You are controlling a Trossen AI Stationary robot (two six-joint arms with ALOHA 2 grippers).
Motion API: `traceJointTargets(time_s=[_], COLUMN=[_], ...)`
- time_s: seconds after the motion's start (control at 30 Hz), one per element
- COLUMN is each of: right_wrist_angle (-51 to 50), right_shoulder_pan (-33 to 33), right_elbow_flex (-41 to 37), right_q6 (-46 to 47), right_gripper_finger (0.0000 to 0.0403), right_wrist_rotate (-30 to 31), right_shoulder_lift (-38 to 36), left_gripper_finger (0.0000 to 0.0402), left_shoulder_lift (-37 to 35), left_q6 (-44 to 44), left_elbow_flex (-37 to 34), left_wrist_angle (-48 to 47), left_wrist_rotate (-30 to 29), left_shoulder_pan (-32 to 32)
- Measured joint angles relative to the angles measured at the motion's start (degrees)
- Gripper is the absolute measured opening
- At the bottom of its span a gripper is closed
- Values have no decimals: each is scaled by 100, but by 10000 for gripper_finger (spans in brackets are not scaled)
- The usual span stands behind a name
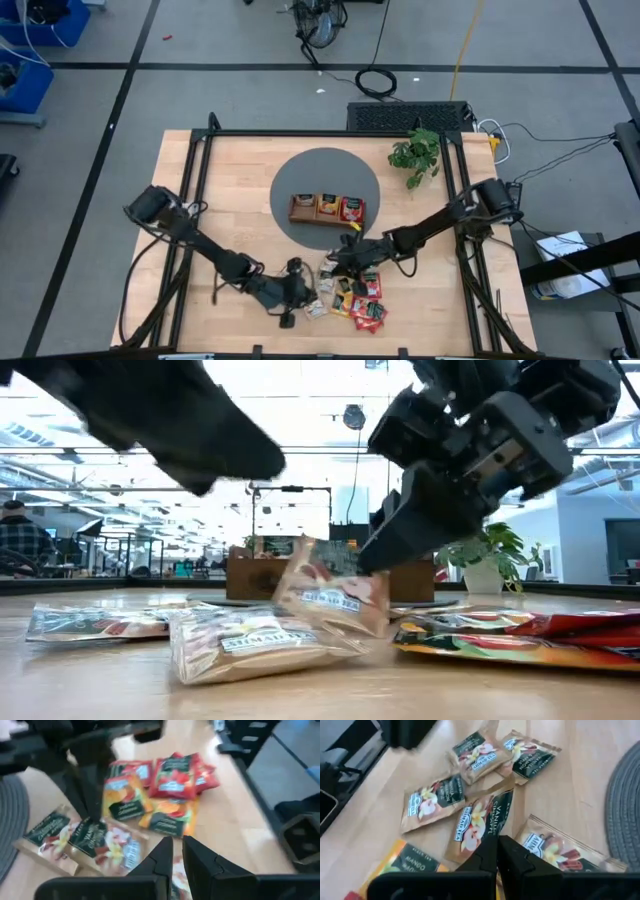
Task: Pick & Place Tea
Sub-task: Put the brown tea bag into the left section of the wooden organizer
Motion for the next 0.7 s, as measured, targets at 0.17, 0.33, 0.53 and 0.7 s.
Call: traceJointTargets(time_s=[0.17,0.33,0.53,0.7], right_wrist_angle=[-324,-2022,-2945,-2908], right_shoulder_pan=[-88,-396,-796,-1258], right_elbow_flex=[81,1002,2093,2277], right_q6=[-399,-858,-2264,-3167], right_gripper_finger=[0,0,0,0], right_wrist_rotate=[14,336,1131,1363], right_shoulder_lift=[-329,-678,-704,-697], left_gripper_finger=[47,47,47,47], left_shoulder_lift=[-368,-583,-574,-572], left_q6=[-363,-1139,-1288,-1341], left_elbow_flex=[7,17,8,-67], left_wrist_angle=[-940,-1723,-2118,-2128], left_wrist_rotate=[-418,-540,-1286,-1759], left_shoulder_pan=[-466,-968,-1488,-1732])
